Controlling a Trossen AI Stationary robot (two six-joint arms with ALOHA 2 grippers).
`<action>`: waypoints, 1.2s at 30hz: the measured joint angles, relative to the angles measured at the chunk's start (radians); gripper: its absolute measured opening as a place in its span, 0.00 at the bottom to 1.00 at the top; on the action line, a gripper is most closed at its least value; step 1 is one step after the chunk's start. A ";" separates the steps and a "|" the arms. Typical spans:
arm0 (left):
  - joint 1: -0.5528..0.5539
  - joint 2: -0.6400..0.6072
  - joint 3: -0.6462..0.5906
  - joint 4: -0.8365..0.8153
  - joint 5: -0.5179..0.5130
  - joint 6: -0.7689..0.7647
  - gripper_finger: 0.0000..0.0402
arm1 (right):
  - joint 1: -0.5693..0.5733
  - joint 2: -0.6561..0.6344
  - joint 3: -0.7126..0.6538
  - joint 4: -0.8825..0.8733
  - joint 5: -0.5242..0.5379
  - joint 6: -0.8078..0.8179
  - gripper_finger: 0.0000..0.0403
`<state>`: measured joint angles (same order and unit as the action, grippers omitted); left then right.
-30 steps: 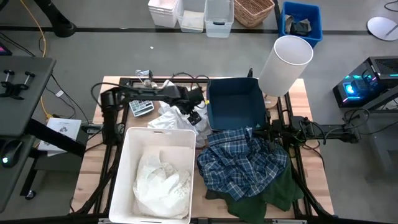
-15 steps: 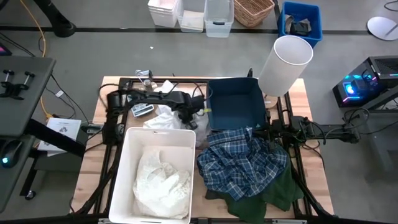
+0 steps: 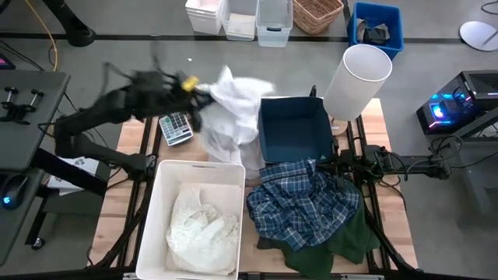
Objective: Sort clothes
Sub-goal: Put the white shirt into the white bin
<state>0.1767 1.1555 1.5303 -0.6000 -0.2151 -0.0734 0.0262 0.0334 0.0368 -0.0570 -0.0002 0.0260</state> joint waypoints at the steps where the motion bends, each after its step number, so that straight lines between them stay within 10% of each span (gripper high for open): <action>1: -0.007 -0.026 0.012 0.040 0.037 -0.014 0.00 | 0.000 0.000 0.000 0.000 0.000 0.000 0.00; 15: -0.365 -0.175 0.109 0.611 0.659 -0.297 0.00 | 0.000 0.000 0.000 0.000 0.000 0.000 0.00; 26: -0.684 -0.085 -0.131 0.198 0.637 -0.450 0.00 | 0.000 0.000 0.000 0.000 0.000 0.000 0.00; 32: -0.794 -0.031 -0.436 0.341 0.615 -0.534 0.00 | 0.000 0.000 0.000 0.000 0.000 0.000 0.00; 36: -0.839 0.003 -0.692 0.718 0.543 -0.691 0.00 | 0.000 0.000 0.000 0.000 0.000 0.000 0.00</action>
<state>-0.6623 1.1586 0.8382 0.1178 0.3277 -0.7648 0.0261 0.0334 0.0370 -0.0572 -0.0002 0.0261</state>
